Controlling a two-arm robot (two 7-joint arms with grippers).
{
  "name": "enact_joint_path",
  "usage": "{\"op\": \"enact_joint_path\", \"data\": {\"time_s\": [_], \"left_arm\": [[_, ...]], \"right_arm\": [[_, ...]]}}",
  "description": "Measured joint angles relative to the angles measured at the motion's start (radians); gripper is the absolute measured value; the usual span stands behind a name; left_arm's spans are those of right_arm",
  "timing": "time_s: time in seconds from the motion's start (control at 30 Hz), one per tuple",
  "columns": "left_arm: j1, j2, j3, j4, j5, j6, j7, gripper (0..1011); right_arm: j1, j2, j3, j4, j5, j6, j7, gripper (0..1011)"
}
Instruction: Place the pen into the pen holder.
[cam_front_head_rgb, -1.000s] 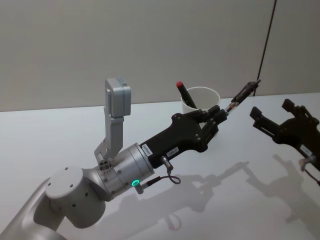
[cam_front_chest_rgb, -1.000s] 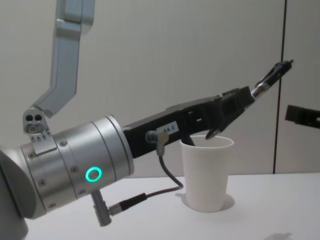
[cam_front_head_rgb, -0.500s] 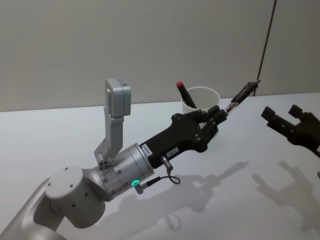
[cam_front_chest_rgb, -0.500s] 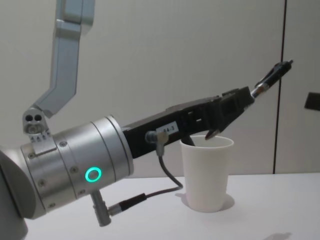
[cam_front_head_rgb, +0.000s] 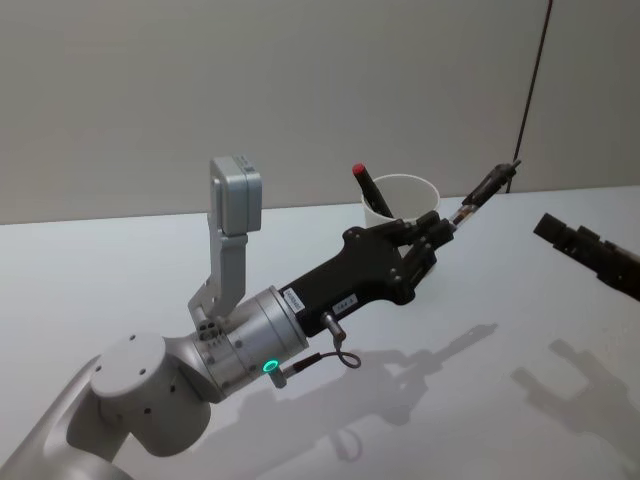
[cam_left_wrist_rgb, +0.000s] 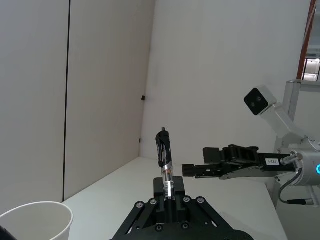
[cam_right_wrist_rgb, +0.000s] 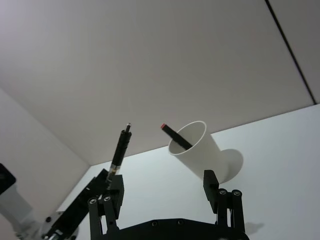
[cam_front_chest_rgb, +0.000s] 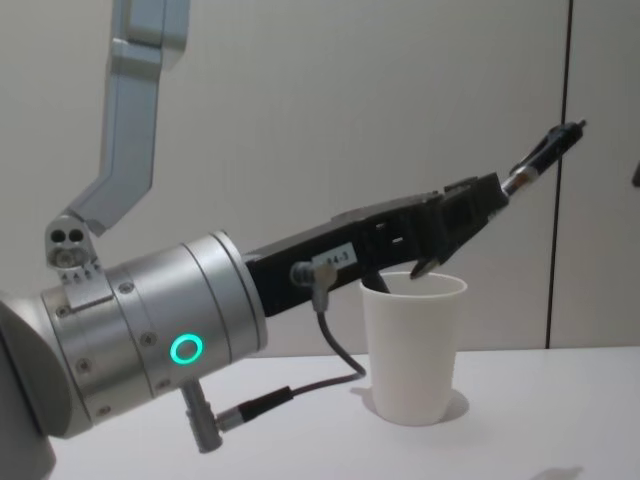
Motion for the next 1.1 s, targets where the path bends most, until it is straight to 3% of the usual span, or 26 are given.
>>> {"op": "enact_joint_path", "data": {"time_s": [0.07, 0.43, 0.67, 1.1], "left_arm": [[0.0, 0.0, 0.0, 0.0, 0.0, 0.0, 0.0, 116], [0.0, 0.0, 0.0, 0.0, 0.0, 0.0, 0.0, 116], [0.0, 0.0, 0.0, 0.0, 0.0, 0.0, 0.0, 116], [0.0, 0.0, 0.0, 0.0, 0.0, 0.0, 0.0, 116]], "right_arm": [[-0.002, 0.01, 0.007, -0.005, 0.062, 0.026, 0.001, 1002], [0.024, 0.014, 0.0, -0.015, 0.194, 0.067, -0.019, 1001], [0.066, -0.01, -0.031, -0.014, 0.208, 0.06, -0.058, 1001], [0.134, -0.054, -0.09, 0.001, 0.177, 0.052, -0.102, 1001]]}}
